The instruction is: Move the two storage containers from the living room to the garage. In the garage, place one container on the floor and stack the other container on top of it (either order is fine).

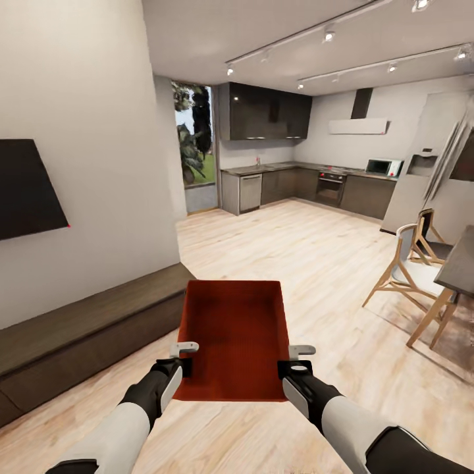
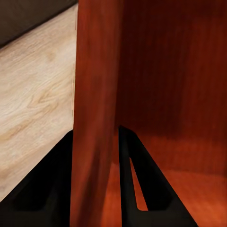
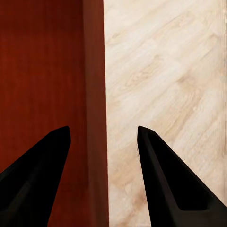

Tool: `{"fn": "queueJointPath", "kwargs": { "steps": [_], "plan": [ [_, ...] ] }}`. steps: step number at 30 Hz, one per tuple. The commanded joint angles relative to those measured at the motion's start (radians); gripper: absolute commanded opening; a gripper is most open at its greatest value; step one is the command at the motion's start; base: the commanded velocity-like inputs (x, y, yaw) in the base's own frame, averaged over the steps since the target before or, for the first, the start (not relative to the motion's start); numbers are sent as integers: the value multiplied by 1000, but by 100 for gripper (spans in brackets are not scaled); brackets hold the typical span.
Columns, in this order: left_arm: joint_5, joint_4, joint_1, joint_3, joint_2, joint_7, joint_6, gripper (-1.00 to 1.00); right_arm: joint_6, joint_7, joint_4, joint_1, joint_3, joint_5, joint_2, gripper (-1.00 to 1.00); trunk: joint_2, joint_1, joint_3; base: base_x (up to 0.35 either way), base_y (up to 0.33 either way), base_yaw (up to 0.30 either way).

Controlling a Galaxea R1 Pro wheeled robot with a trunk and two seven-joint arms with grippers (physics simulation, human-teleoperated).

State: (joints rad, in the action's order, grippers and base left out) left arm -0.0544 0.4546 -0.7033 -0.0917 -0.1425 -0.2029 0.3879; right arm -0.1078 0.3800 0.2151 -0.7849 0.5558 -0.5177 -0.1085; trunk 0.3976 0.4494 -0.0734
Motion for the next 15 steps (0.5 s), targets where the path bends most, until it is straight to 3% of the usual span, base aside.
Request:
{"fn": "queueJointPath", "kwargs": {
  "steps": [1, 15],
  "plan": [
    [-32, 1, 1, -10, 3, -6, 11, -100, 5, 0, 29, -2, -27, 13, 0, -100, 2, 1, -2, 0, 0, -288],
    [-32, 1, 1, -10, 3, -6, 10, -100, 6, 0, 29, -2, -27, 13, 0, -100, 2, 1, -2, 0, 0, -288]
  ]
}}
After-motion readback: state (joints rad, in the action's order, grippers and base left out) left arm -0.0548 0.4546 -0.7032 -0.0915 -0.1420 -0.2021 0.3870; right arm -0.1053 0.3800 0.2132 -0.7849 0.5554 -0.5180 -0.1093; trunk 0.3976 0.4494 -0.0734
